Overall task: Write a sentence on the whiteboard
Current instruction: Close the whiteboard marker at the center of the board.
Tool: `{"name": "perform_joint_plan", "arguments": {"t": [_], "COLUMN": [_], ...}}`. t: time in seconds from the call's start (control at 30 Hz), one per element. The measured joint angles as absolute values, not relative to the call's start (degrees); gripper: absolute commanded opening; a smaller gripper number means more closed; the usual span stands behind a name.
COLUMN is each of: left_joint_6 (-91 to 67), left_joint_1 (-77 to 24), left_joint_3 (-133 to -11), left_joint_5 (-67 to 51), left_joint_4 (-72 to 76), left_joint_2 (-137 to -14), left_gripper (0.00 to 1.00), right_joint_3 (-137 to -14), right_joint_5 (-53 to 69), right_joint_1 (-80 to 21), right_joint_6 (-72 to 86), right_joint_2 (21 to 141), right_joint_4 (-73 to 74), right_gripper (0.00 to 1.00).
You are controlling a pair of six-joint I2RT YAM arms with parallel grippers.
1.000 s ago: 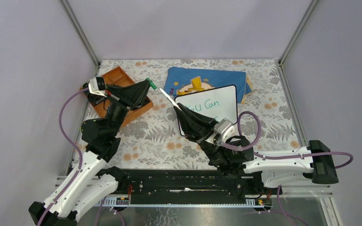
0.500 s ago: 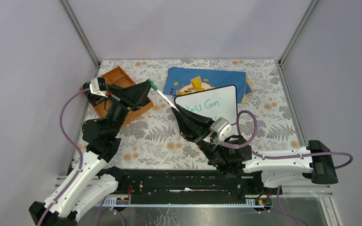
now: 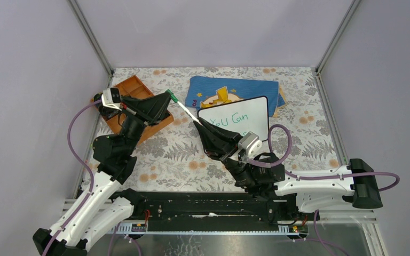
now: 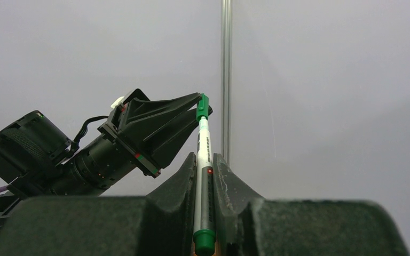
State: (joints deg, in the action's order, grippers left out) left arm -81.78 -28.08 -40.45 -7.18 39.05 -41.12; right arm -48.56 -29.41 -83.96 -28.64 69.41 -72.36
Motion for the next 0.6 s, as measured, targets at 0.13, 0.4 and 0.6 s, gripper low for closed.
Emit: {"name": "perform_joint_plan", "arguments": {"t": [0.13,0.4,0.6], "left_joint_6": [-81.8,-81.8,-81.8], "left_joint_1": [-28.1,-28.1,-28.1], "left_joint_3": [-40.4,-40.4,-40.4], "left_joint_5": [-7.5,-8.0,-8.8], "left_joint_4": [39.0,39.0,39.0], "left_joint_2": [-41.1,-41.1,-41.3], "left_gripper": [0.00,0.00,0.00], "right_joint_3": [-48.7,-48.8,-49.0], "right_joint_5": [-29.4,-29.4,-29.4], "right_joint_1": [-83.9,-83.8,-83.4], "right_joint_6": [-28.6,-28.6,-28.7], "right_joint_2": [69.6,70.1,70.7], "right_joint_4": [-72.4,-72.5,-72.8], "right_gripper": [0.00,0.00,0.00]}}
